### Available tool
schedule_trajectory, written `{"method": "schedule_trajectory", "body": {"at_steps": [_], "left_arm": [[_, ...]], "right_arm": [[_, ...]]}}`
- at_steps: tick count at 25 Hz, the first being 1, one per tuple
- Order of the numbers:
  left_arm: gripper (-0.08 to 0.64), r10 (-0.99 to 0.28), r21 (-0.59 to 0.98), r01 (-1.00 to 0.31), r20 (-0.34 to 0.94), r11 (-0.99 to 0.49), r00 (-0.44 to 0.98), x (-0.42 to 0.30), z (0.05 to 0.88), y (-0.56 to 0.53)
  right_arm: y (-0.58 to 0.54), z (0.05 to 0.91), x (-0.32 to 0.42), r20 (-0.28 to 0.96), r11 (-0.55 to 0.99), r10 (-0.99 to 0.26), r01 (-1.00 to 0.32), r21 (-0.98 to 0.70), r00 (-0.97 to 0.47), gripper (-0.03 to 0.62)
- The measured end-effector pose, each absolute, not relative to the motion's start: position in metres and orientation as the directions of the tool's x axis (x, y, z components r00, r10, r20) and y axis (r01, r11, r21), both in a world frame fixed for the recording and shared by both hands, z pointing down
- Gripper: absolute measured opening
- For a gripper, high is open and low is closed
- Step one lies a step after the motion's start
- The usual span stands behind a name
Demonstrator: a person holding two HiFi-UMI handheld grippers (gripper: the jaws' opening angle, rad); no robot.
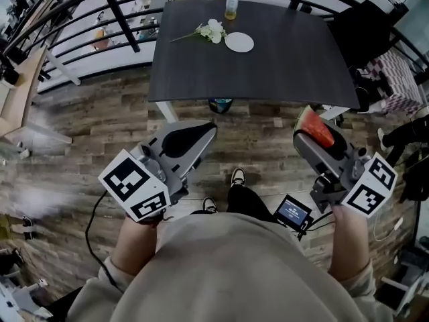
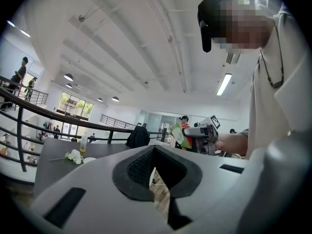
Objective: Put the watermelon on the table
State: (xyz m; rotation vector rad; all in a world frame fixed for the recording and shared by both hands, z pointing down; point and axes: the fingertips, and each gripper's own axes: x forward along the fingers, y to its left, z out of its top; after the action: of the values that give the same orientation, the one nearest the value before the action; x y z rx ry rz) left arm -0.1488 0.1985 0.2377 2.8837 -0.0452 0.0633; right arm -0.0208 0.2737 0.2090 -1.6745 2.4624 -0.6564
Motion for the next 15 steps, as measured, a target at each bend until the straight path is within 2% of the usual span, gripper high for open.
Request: {"method": "schedule_trajectory", "body": {"at_steps": [15], "left_arm": [[0.005,-0.101,0.246,-0.118,0.081,-0.962,0.992,-0.067,0.239,0.131]], "right_arm": [[0.194,0.216,0.067,0.127,0.377,-0.875,-0.824,-0.423,-0.466,0.199]]}}
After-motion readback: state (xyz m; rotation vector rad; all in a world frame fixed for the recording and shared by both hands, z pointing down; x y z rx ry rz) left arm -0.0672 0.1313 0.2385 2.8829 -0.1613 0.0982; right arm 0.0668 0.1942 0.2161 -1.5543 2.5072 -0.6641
